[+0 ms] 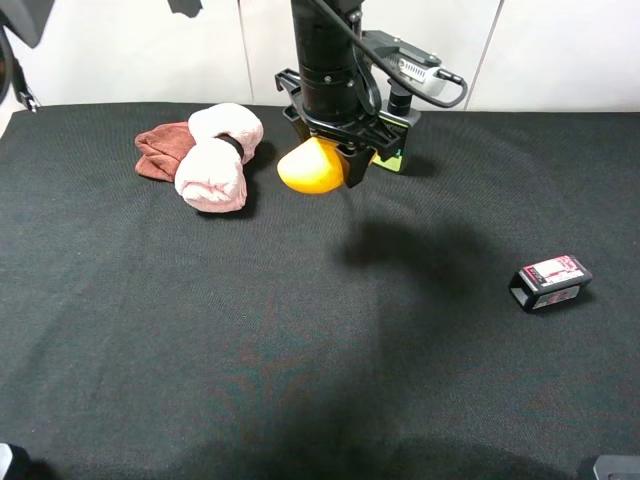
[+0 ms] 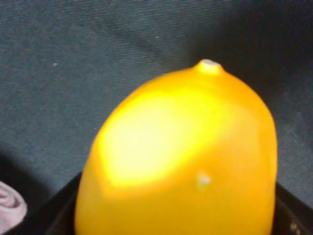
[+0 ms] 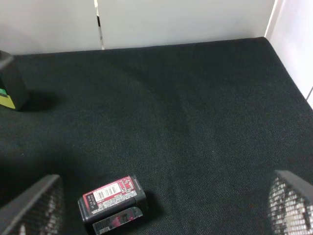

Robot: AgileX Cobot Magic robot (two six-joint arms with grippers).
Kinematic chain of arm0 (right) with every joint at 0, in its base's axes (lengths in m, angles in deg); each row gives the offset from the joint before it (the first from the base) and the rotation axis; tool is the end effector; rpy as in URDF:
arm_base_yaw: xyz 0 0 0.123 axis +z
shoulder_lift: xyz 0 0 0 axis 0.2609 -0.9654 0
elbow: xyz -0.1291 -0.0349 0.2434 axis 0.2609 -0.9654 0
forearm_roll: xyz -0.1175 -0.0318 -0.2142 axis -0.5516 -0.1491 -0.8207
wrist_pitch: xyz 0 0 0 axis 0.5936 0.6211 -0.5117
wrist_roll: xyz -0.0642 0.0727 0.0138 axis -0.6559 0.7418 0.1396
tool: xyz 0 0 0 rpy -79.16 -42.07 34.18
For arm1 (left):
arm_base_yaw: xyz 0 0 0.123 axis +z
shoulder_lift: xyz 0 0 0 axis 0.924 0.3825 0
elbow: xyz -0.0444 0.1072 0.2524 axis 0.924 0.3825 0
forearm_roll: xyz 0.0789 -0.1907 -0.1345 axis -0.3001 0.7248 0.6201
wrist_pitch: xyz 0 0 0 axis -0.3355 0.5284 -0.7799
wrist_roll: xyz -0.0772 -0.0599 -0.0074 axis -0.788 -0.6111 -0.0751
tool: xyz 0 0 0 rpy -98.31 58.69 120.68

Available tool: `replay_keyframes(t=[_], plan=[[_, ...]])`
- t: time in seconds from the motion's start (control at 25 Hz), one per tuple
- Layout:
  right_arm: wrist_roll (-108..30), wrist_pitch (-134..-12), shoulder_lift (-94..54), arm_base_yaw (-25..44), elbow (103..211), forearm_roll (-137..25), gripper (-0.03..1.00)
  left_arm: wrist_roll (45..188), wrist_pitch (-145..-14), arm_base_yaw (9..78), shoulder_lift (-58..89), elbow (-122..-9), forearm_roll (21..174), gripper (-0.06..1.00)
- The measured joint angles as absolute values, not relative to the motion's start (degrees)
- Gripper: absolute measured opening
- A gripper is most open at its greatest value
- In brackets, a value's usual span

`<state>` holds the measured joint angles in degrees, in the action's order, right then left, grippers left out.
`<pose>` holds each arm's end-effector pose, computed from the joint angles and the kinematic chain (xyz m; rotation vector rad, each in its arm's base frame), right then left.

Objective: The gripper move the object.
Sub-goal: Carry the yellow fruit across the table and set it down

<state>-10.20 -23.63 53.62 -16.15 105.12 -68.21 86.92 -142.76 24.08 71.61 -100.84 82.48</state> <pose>0.0046 -0.0069 0.2745 0.1263 1.9942 -0.0390 0.3438 -0.3227 0.2009 1.1892 2.6571 -0.0842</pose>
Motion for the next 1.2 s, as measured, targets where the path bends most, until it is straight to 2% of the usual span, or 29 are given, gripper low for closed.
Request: replay_keyframes(t=[1.2], plan=[[-10.2,-23.63,53.62,-16.15,105.12,-68.21,0.63,86.92,-136.48,11.49,71.81,-101.07,82.98,0.66]])
